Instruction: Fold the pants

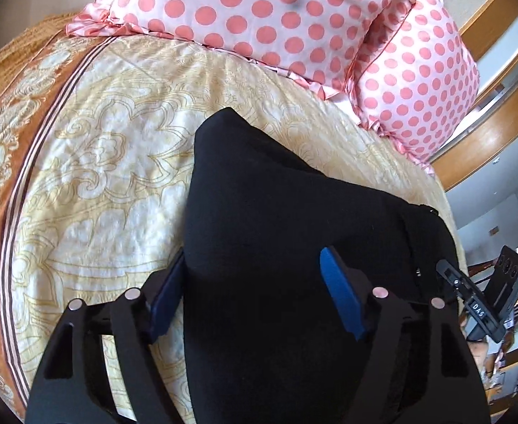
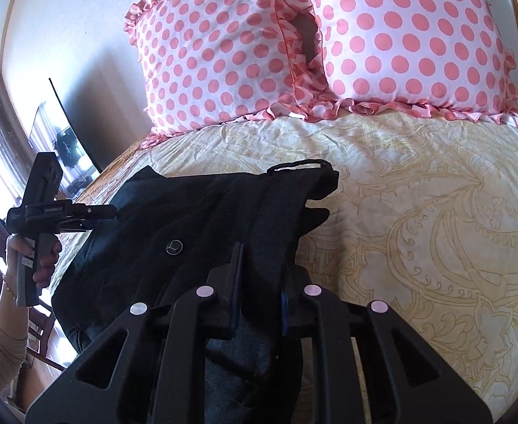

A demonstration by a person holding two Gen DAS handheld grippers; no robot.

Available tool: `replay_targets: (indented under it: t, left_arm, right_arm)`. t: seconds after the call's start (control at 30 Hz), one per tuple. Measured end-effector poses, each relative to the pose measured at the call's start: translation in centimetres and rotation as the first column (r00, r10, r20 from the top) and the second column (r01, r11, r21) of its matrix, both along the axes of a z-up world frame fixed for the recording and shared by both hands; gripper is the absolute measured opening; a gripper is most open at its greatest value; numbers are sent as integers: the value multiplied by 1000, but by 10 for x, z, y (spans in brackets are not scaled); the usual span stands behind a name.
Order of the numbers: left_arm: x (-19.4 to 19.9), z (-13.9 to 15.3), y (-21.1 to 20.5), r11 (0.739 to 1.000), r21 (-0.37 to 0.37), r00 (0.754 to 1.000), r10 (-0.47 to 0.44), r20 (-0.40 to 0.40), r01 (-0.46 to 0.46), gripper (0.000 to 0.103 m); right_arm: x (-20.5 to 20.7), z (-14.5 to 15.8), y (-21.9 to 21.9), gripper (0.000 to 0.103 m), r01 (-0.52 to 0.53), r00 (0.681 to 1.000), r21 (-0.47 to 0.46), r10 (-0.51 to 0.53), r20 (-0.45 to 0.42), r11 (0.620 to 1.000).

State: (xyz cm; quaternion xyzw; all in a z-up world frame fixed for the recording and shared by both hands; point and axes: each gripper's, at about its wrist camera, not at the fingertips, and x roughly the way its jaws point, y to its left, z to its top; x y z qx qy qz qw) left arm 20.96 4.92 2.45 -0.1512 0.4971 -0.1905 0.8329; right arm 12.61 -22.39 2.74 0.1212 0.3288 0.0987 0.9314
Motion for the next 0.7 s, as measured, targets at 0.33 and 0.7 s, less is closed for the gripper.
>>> replay_targets:
  t: [0.33,0.7]
  left_arm:
    - [-9,7,-7,993,118,997,18,71,-27,31]
    - [-5,49,-16,995,94,979,-7,202,-12,9]
  right_arm:
    - [15,-16,-16,35,31,995,96,-21,-99,995]
    - [27,14,-22,14,10,1000,144,-11,6,990]
